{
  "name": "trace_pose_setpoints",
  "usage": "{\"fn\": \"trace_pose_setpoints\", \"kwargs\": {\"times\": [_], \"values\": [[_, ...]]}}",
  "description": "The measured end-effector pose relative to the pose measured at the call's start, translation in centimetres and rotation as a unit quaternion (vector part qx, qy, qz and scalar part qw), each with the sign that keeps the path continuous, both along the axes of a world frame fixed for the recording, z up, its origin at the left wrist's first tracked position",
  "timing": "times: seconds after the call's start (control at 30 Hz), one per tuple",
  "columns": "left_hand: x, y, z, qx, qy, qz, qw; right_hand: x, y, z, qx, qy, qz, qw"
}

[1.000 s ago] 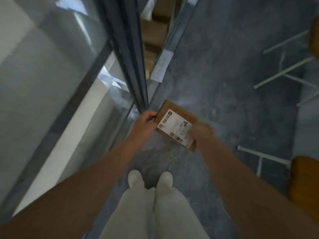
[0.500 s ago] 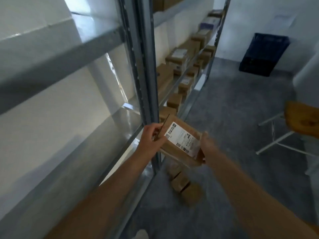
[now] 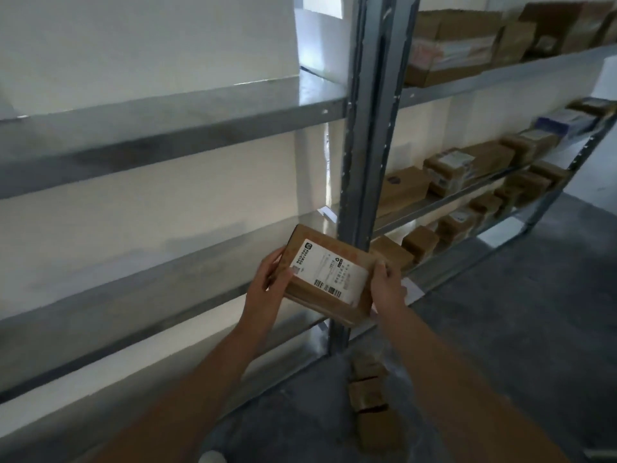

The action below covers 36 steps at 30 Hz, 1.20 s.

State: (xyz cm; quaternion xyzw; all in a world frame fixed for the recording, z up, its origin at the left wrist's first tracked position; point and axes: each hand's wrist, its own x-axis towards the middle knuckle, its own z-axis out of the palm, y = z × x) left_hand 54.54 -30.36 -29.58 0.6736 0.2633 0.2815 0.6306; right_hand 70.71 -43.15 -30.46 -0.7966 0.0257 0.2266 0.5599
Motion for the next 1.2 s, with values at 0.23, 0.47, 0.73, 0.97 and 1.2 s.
{"fn": "trace_pose_setpoints", "kwargs": {"times": [0.23,0.47,0.73,0.97,1.2], "values": [[-9.5,1.4,3.7,-0.019,0.018,0.082,0.996,-7.3,5.1,3.7,0.166,0.125,0.173,0.963],[-23.5,2.6,5.4,-0.057,0.099,0.092,0.989,-16.6,8.6,6.4,0.161,0.115,0.326,0.924],[-40.6,-1.6,3.7,-0.097,-0.013,0.296,0.950,-35.3,11.5,5.8,0.202,0.106,0.357,0.906],[-50.6,-4.7,1.9,-0.107,-0.119,0.446,0.881,-55.7,12.3,5.5,0.275,0.180,0.352,0.876],[-62.5,-5.1,2.4,-0.049,-0.010,0.490,0.870,-64.9,12.3,4.3,0.244,0.172,0.522,0.799]]}}
